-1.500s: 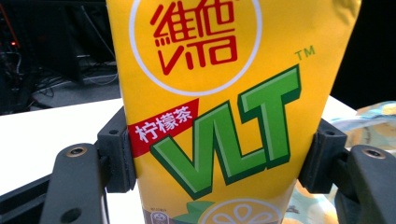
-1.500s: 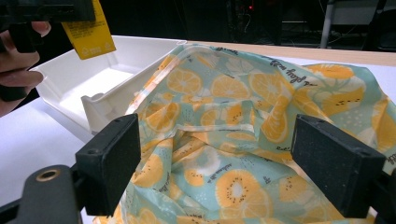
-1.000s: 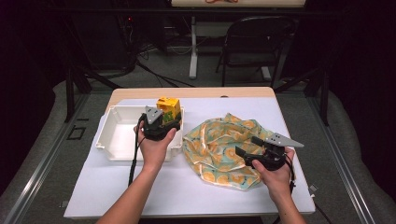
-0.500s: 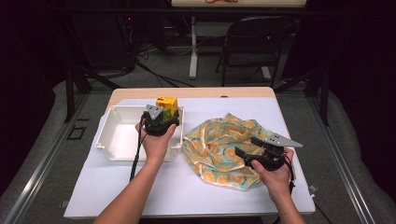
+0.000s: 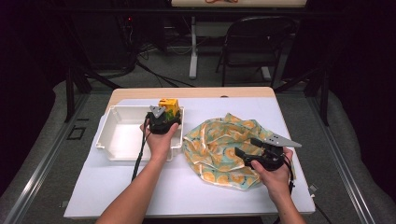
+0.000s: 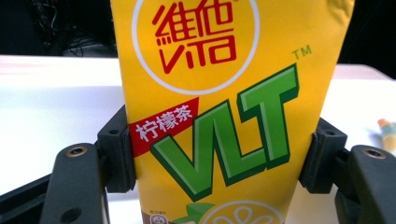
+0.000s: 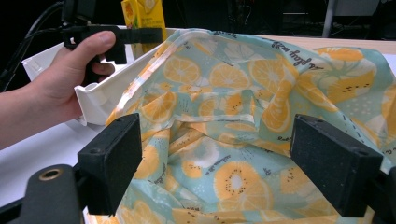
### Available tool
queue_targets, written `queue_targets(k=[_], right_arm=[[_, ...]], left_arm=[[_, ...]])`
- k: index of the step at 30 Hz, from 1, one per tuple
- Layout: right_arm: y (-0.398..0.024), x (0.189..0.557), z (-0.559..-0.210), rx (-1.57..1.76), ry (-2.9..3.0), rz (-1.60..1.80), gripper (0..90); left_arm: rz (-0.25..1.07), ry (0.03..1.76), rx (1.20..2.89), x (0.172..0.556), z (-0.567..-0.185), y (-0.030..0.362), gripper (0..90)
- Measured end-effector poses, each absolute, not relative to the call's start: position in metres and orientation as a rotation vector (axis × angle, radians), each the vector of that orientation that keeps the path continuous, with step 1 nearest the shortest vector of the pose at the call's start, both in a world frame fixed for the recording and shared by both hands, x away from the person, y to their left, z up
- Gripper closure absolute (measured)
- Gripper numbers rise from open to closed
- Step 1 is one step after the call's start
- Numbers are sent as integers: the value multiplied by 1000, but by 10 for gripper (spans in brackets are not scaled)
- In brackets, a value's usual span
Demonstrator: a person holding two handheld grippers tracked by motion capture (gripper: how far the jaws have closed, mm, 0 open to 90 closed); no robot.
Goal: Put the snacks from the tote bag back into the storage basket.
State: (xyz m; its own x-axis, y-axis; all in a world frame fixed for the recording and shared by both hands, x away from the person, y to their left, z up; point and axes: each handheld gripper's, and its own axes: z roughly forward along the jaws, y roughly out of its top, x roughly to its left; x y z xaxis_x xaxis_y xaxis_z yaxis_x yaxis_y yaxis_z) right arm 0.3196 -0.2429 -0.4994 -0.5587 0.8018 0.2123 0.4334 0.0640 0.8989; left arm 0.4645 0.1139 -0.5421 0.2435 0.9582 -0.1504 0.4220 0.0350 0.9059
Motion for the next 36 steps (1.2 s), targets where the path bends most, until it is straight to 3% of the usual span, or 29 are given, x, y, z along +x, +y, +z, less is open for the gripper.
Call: queue_targets(k=[17, 23, 36], right_arm=[[-242, 323, -505, 1256, 2021, 1469, 173], [-242, 323, -506, 1266, 2016, 1468, 176], [-242, 325, -508, 1269, 2024, 1457, 180]], left_arm=[[699, 1406, 1652, 474, -551, 112, 291], [602, 1438, 1665, 475, -551, 116, 259], [591, 1427, 1707, 472, -546, 118, 225]])
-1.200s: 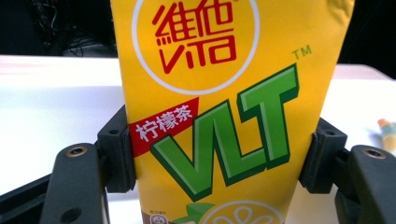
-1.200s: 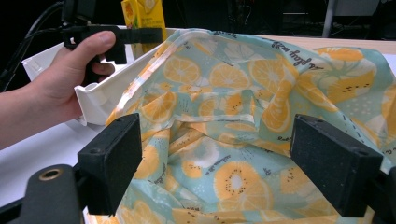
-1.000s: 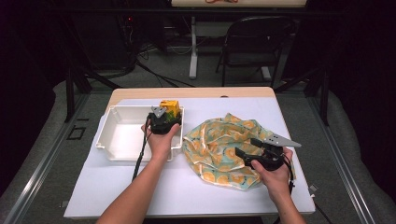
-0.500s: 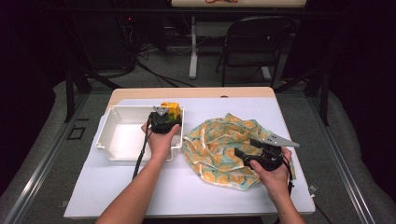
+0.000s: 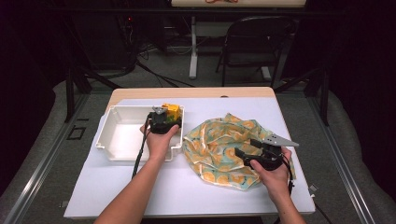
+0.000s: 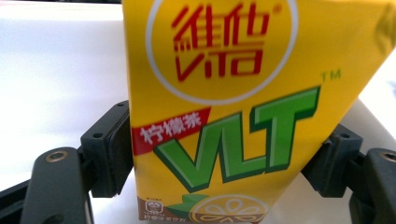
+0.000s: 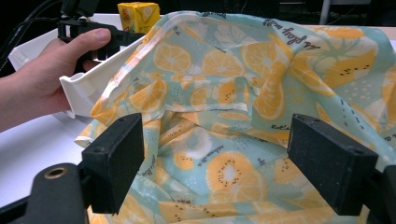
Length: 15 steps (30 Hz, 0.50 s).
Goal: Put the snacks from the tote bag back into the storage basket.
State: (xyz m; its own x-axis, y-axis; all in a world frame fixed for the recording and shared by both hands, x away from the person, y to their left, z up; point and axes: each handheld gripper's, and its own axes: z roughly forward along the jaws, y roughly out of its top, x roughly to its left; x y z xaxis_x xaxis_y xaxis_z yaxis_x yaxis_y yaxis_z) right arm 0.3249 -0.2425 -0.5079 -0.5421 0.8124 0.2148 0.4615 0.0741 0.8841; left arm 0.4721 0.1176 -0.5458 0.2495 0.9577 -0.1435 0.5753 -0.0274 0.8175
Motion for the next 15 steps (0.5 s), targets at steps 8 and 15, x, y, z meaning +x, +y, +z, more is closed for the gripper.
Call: queue_targets(k=[8, 15], right_arm=[[-241, 325, -509, 1267, 2033, 1450, 181], [-242, 325, -509, 1270, 2031, 1447, 182]], left_arm=[[597, 1418, 1722, 469, -543, 118, 221], [589, 1373, 1718, 456, -534, 124, 194]])
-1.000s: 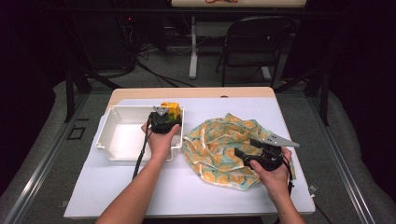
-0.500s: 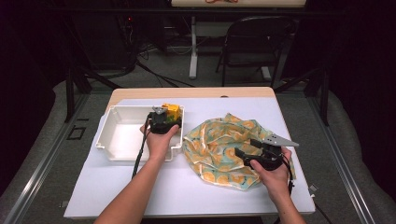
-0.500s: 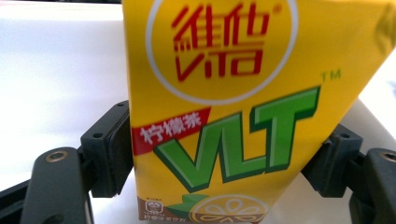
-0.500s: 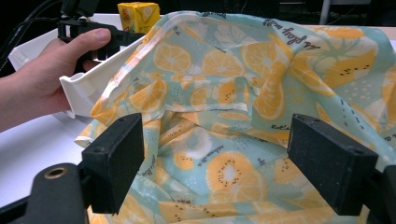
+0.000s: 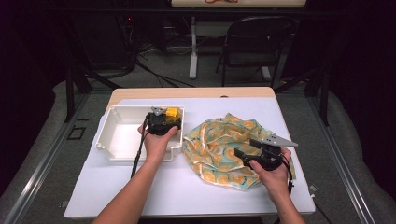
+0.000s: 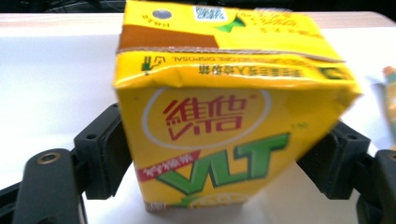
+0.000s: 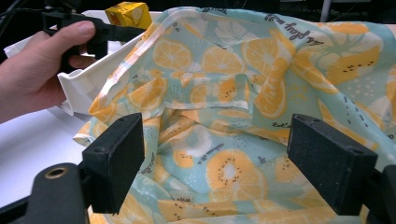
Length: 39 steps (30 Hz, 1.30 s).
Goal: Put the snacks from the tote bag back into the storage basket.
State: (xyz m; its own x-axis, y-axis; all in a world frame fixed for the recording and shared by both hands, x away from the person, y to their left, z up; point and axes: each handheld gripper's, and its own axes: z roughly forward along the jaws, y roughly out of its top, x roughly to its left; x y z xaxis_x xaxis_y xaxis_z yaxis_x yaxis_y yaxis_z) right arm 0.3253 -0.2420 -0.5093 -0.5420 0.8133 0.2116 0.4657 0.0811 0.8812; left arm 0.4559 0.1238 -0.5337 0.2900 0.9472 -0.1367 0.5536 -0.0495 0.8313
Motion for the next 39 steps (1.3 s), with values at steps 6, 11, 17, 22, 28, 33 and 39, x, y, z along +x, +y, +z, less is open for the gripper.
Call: queue_targets(k=[6, 11, 17, 22, 28, 33, 39], right_arm=[[-241, 325, -509, 1265, 2038, 1441, 182], [-239, 325, -510, 1262, 2041, 1436, 182], [-238, 325, -510, 1262, 2044, 1438, 183], [-238, 325, -511, 1266, 2044, 1440, 184], [-239, 326, -511, 1270, 2046, 1433, 186], [-238, 326, -511, 1265, 2057, 1421, 187], [-237, 326, -512, 1273, 2055, 1422, 188]], left_arm=[[579, 1326, 1750, 444, -530, 130, 221], [581, 1315, 1756, 439, -530, 133, 272], [574, 1277, 1777, 431, -530, 131, 277], [579, 1260, 1786, 426, -528, 132, 277], [573, 1257, 1769, 420, -525, 134, 283], [580, 1248, 1763, 413, -527, 132, 323], [570, 1287, 1764, 409, -530, 135, 374]])
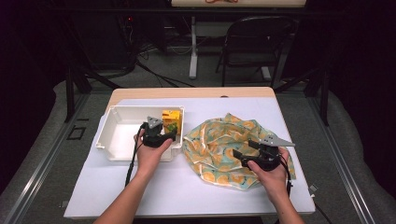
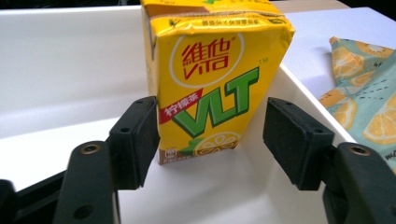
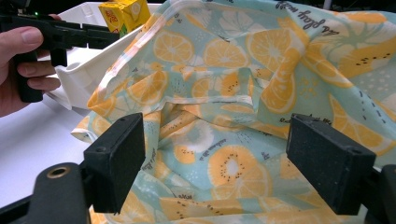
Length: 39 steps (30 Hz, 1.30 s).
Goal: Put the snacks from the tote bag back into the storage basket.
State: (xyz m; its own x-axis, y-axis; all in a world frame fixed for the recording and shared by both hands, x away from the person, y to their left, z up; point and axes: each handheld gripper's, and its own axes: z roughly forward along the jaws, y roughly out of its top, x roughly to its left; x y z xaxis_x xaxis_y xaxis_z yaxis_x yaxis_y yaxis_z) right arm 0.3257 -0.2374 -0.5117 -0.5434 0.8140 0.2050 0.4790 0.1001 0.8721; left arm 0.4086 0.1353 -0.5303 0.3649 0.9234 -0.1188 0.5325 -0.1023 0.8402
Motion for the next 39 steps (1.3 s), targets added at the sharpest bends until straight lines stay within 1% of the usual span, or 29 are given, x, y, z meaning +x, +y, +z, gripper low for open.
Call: queue_targets(k=[2, 4, 6, 10, 14, 21, 26, 39], right_arm=[[-238, 326, -512, 1272, 2054, 1423, 189], [-238, 326, -512, 1275, 2049, 1431, 190], [-239, 326, -512, 1275, 2049, 1426, 191], [-238, 326, -512, 1271, 2050, 1429, 191], [-239, 326, -512, 1272, 2049, 1423, 190], [-238, 326, -512, 1273, 2055, 1418, 191], [-237, 326, -513, 1275, 2052, 1417, 191], [-237, 325, -513, 1263, 2059, 1411, 187]], left_arm=[[595, 1290, 1756, 405, -531, 137, 404], [616, 1289, 1748, 402, -531, 139, 467], [614, 1284, 1738, 399, -529, 141, 502], [608, 1268, 1719, 393, -523, 146, 509], [591, 1228, 1711, 386, -518, 151, 445], [573, 1220, 1673, 374, -512, 166, 271], [553, 1201, 1673, 366, -509, 175, 178], [533, 1150, 1667, 342, -506, 202, 104]])
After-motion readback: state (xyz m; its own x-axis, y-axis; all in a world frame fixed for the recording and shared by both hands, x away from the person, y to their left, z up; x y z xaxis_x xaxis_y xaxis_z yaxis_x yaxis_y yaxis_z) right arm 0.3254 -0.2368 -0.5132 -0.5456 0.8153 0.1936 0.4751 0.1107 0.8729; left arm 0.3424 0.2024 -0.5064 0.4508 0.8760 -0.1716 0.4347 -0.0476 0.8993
